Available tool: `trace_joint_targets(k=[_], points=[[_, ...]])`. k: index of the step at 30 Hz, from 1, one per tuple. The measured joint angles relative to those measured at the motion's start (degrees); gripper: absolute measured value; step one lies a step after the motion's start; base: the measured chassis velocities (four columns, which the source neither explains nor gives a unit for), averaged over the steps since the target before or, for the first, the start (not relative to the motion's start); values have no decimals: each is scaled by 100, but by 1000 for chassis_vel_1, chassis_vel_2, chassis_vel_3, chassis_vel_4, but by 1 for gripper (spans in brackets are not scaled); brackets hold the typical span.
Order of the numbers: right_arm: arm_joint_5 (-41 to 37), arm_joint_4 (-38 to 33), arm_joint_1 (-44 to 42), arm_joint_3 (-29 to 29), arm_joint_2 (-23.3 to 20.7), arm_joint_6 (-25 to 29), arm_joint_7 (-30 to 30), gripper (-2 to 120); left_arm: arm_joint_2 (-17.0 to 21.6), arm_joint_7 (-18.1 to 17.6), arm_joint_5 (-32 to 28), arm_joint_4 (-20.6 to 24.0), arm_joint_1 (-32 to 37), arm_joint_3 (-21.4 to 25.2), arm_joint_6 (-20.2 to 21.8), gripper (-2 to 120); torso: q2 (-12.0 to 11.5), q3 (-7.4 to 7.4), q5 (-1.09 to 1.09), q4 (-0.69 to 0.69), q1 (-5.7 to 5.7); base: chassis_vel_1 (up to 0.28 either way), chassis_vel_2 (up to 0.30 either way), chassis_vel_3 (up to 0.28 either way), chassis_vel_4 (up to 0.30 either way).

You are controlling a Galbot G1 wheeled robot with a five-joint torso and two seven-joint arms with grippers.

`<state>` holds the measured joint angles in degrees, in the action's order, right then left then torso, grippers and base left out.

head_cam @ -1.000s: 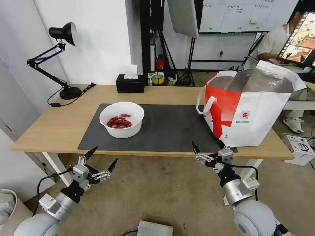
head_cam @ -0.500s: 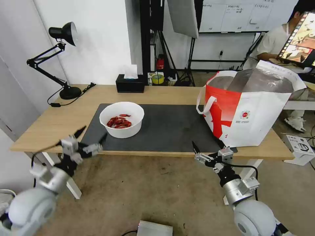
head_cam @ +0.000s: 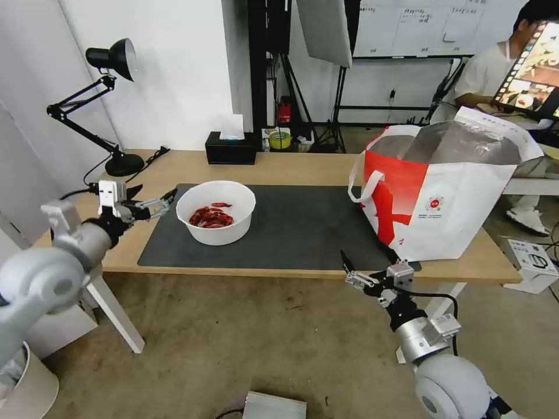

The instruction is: Pick up the trash from the table and place it into the takeout bag.

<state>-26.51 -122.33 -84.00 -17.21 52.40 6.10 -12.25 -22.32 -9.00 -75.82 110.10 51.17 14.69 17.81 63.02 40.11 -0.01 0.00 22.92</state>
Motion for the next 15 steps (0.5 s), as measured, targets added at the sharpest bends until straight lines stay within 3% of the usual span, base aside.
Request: trace_joint_targets(k=[6, 15], points=[[-1, 0, 2, 0, 0, 0, 0, 100, -237, -418, -235, -296, -1315, -1052, 807, 100, 0, 0, 2, -1, 0, 0, 0, 0, 0], [-1, -1, 2, 0, 0, -1, 0, 100, -530, -956, -722, -857, -2492, -1962, 1856, 100, 0, 0, 2, 0, 0, 0, 0, 0, 0]])
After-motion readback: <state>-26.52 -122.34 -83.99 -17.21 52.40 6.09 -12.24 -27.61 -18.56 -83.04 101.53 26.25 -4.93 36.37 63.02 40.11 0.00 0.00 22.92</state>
